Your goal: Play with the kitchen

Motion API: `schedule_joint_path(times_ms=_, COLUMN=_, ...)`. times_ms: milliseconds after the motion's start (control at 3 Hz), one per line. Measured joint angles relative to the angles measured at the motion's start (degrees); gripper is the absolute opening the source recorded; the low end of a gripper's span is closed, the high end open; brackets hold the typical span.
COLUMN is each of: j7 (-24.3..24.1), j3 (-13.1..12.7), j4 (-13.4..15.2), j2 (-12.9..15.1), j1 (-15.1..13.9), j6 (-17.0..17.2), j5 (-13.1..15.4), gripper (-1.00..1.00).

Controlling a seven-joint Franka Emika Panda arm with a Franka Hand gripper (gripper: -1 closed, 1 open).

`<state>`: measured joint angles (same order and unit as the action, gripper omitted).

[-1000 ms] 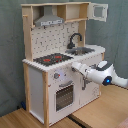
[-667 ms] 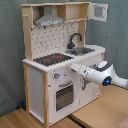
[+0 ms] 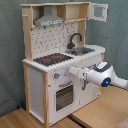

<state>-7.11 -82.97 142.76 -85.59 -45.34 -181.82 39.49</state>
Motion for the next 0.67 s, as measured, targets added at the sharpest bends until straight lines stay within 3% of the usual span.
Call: schedule_joint_path(times_ms=667, j7=12.9, j3=-0.3, j4=-0.4, j2=-0.5, j1=0.1, j6=1.3, j5=0.0, gripper=-1.0)
